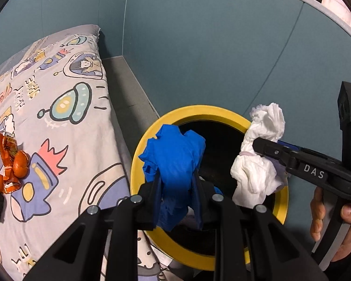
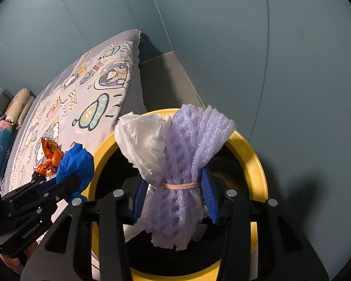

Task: Collect trash
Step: 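Open both tools to drop the glove, tissue and mesh sleeve into the bin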

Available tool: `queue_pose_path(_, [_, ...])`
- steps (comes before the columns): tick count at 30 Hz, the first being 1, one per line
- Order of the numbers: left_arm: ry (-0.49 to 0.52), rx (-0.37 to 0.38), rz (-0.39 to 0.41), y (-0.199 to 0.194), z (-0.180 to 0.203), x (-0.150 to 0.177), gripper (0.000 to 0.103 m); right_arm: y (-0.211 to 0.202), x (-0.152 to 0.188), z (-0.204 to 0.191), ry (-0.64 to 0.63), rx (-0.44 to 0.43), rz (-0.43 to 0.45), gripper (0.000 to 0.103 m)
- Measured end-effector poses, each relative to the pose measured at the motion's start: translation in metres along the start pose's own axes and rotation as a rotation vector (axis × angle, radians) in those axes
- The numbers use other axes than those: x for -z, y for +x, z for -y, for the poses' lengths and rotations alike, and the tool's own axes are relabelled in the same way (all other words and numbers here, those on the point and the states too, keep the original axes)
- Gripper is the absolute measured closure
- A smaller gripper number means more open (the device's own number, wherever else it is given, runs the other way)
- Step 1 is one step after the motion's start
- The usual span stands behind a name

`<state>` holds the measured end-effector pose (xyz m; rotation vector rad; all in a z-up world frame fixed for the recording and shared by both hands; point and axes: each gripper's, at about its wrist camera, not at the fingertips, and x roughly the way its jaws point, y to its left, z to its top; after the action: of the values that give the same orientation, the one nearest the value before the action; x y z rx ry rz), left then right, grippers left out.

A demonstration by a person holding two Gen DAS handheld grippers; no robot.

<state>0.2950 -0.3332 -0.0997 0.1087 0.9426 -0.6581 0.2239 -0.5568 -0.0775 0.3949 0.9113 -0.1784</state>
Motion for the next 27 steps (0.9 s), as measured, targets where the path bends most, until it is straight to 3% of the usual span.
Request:
queue_pose_path(14, [-0.023, 0.048, -0.032, 0.017, 0.001, 0.001, 0.080, 0.008, -0.002, 0.004, 0.039, -0.009, -0.019, 0.057])
queue_pose_path(22, [-0.022, 0.061, -0.022, 0.011, 0.002, 0.003, 0.055, 0.003, -0.005, 0.004, 0.057, -0.016, -0.007, 0.045])
queue_pose_path(27, [-0.024, 0.055, -0.010, 0.001, 0.000, 0.005, 0.048, -0.001, -0.005, 0.009, 0.085, -0.019, -0.010, 0.043])
